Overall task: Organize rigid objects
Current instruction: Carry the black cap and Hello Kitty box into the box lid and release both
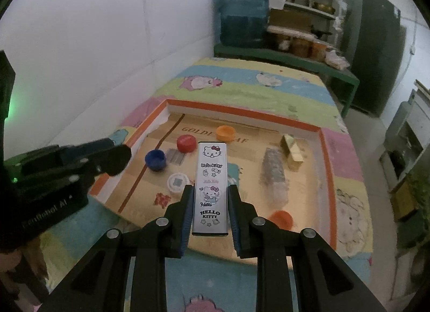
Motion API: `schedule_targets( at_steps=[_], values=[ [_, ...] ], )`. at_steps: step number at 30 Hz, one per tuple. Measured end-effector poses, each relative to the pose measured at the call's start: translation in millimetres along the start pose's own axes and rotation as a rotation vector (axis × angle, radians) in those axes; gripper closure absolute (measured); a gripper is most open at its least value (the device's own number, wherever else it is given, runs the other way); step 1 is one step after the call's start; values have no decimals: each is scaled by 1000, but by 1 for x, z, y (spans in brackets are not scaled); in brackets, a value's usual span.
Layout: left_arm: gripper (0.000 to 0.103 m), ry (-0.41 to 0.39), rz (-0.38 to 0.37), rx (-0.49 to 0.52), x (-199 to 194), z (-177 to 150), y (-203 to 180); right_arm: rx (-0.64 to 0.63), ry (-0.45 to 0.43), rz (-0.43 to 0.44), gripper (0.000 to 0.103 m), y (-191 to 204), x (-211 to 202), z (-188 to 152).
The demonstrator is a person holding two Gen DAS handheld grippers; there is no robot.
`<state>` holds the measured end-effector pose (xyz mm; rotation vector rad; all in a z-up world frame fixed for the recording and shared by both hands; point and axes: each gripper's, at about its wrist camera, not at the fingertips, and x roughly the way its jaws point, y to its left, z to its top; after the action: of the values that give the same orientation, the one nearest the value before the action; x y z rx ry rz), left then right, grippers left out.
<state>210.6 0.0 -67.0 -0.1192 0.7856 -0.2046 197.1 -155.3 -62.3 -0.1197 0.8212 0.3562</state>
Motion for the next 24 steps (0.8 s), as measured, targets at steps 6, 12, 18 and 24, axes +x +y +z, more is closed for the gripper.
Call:
schedule_targets(
  at_steps=[6, 12, 18, 24],
  values=[
    [74, 57, 13, -13, 27, -8, 10, -6, 33, 18, 78, 0, 31, 6],
    [74, 85, 20, -23, 42, -12, 17, -11, 56, 28, 78, 0, 52, 11],
    [74, 100, 21, -13, 49, -14, 16, -18, 70, 32, 78, 0, 65, 14],
    [74, 103, 22, 0, 51, -14, 13, -26, 80, 31, 78, 1, 72, 15]
  ],
)
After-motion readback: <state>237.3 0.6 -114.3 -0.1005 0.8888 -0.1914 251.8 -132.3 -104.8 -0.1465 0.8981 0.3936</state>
